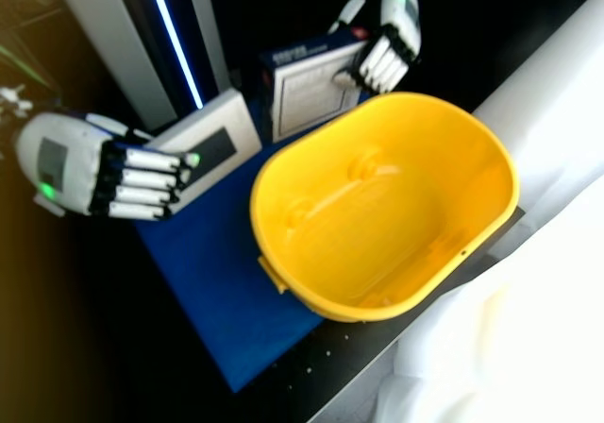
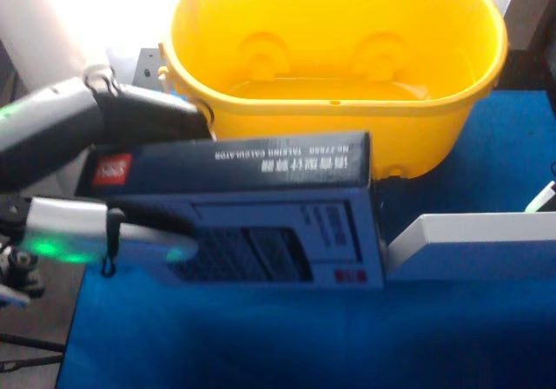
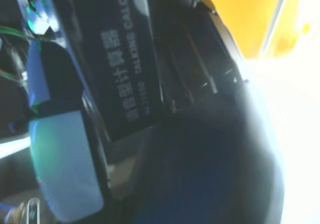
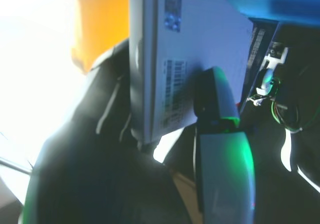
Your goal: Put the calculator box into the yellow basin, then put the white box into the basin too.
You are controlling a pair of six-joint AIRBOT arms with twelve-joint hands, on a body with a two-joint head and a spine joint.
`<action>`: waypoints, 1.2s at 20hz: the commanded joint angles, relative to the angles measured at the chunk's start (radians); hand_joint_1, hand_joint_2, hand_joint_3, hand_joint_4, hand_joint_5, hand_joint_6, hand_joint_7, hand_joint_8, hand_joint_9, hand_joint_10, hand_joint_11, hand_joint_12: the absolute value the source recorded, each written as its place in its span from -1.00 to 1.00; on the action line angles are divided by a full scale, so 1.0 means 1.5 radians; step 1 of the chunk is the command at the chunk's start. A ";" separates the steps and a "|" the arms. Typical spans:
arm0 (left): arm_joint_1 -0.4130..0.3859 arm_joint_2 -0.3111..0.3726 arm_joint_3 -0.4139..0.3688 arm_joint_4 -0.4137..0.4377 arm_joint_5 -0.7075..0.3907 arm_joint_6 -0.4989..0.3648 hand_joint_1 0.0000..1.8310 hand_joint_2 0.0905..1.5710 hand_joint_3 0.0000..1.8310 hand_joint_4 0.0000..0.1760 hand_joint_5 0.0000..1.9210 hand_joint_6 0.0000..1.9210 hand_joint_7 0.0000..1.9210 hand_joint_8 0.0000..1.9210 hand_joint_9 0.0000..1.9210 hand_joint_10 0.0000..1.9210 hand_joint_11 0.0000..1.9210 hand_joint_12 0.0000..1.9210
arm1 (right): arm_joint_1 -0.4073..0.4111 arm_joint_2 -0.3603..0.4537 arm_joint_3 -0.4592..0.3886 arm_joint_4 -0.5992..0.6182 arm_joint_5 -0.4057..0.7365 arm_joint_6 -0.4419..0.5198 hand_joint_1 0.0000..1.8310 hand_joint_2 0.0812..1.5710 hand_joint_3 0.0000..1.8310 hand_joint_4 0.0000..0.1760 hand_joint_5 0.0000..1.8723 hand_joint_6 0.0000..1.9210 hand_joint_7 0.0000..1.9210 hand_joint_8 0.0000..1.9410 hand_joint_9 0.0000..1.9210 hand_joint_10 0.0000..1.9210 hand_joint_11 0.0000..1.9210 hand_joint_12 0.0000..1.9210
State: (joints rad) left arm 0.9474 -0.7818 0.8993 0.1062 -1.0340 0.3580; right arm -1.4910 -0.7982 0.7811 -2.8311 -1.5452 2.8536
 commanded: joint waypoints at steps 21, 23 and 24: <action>-0.416 -0.164 0.215 0.036 0.052 0.084 0.35 0.50 -1.00 -1.00 -0.25 0.16 -0.03 0.40 -0.03 0.44 -0.18 0.82 | 0.005 -0.046 0.023 0.006 -0.053 0.008 0.49 0.44 -1.00 -1.00 -0.05 0.15 -0.07 0.19 -0.18 0.44 -0.33 0.69; -0.435 -0.194 0.246 0.048 0.109 0.084 0.35 0.49 -1.00 -1.00 -0.23 0.14 -0.02 0.38 -0.03 0.44 -0.18 0.81 | 0.010 -0.046 0.024 0.004 -0.048 0.008 0.49 0.45 -1.00 -1.00 -0.05 0.15 -0.08 0.21 -0.19 0.44 -0.34 0.70; -0.443 -0.212 0.266 0.050 0.138 0.084 0.46 0.45 -1.00 -1.00 -0.17 0.12 -0.08 0.26 -0.07 0.39 -0.17 0.55 | 0.013 -0.048 0.026 0.003 -0.045 0.008 0.49 0.45 -1.00 -1.00 -0.05 0.16 -0.08 0.19 -0.18 0.43 -0.32 0.68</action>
State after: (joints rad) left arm 0.3038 -1.1099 1.3025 0.2165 -0.7555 0.4911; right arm -1.4841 -0.8688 0.8162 -2.8170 -1.4891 2.8529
